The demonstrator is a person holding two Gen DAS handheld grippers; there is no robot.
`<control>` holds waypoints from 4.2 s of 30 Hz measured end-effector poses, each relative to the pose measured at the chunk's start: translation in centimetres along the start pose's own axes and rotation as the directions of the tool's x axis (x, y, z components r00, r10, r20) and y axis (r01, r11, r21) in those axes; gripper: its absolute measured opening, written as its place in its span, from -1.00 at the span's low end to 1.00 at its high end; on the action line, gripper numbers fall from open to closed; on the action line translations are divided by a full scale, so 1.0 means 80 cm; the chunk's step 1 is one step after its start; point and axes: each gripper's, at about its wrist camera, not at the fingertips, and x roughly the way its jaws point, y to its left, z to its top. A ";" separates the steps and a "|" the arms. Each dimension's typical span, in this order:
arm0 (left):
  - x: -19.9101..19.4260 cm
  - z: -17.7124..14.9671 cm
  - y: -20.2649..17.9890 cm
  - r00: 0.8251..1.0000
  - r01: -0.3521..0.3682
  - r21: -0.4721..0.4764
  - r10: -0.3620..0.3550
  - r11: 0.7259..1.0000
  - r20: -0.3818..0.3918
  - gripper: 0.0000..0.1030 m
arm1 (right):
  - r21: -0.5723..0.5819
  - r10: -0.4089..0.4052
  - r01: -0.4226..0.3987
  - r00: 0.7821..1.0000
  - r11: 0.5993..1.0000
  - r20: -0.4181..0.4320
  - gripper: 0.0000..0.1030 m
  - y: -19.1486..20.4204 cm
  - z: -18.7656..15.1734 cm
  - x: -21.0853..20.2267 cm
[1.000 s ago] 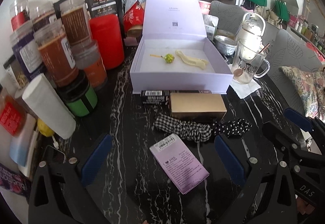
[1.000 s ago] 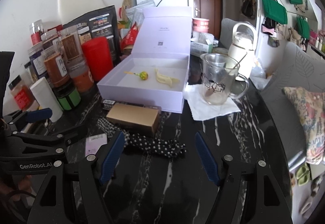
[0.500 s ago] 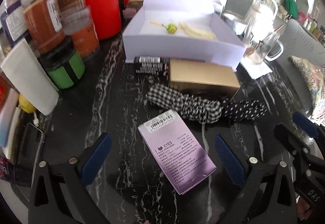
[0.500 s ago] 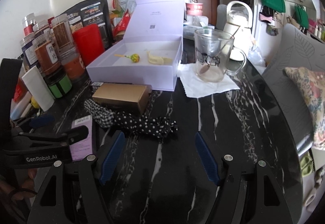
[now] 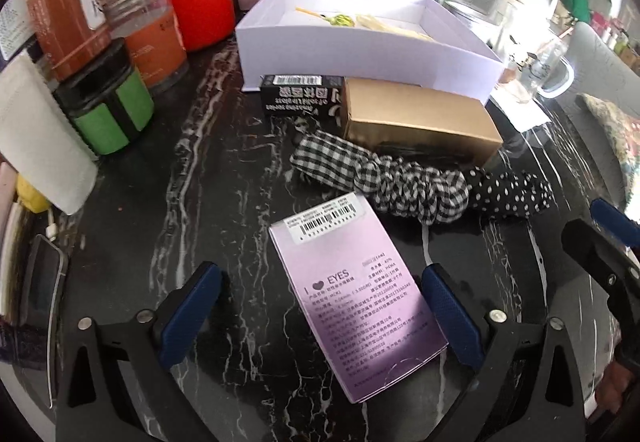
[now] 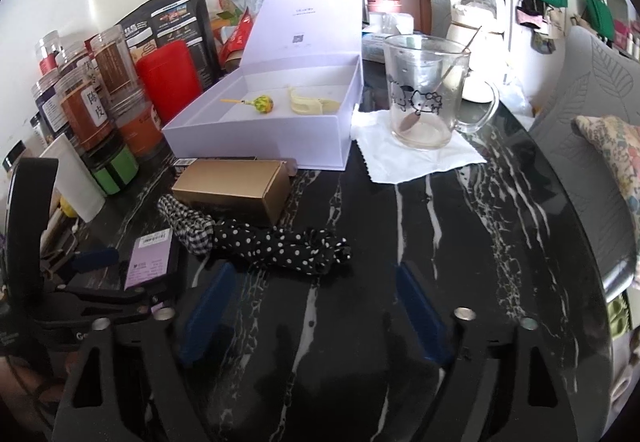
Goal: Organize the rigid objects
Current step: 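Grasp the purple 'I love EYES' card with the left gripper, then lift the purple card with the left gripper while the right gripper approaches the polka-dot scrunchie, then close the right gripper on the black polka-dot scrunchie and lift it, then carry the card in the left gripper while the right gripper carries the scrunchie over the white box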
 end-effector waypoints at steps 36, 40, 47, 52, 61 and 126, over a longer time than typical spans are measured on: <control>0.002 0.016 0.059 0.993 -0.016 -0.009 0.017 1.000 0.116 -0.03 | -0.047 -0.139 0.134 0.983 0.990 -0.120 1.00 0.045 0.024 0.092; 0.002 0.015 0.061 0.993 -0.014 -0.008 0.015 1.000 0.118 -0.03 | -0.058 -0.152 0.146 0.982 0.988 -0.114 0.87 0.047 0.016 0.084; 0.002 0.016 0.060 0.993 -0.016 -0.010 0.017 1.000 0.118 -0.03 | -0.077 -0.158 0.151 0.983 0.986 -0.091 -0.02 0.043 0.005 0.065; -0.003 0.013 0.056 0.994 0.006 -0.014 -0.005 1.000 0.108 -0.03 | -0.142 -0.107 0.092 0.989 0.986 -0.098 -0.51 0.053 -0.003 0.056; -0.014 -0.001 0.049 0.995 0.038 -0.024 -0.035 0.999 0.096 -0.03 | -0.138 -0.033 0.020 0.995 0.990 -0.091 -0.69 0.058 -0.016 0.035; -0.135 0.110 0.019 0.935 0.048 0.069 -0.069 0.996 0.348 -0.03 | -0.124 0.064 -0.053 0.995 0.991 0.082 -0.69 0.077 0.069 -0.045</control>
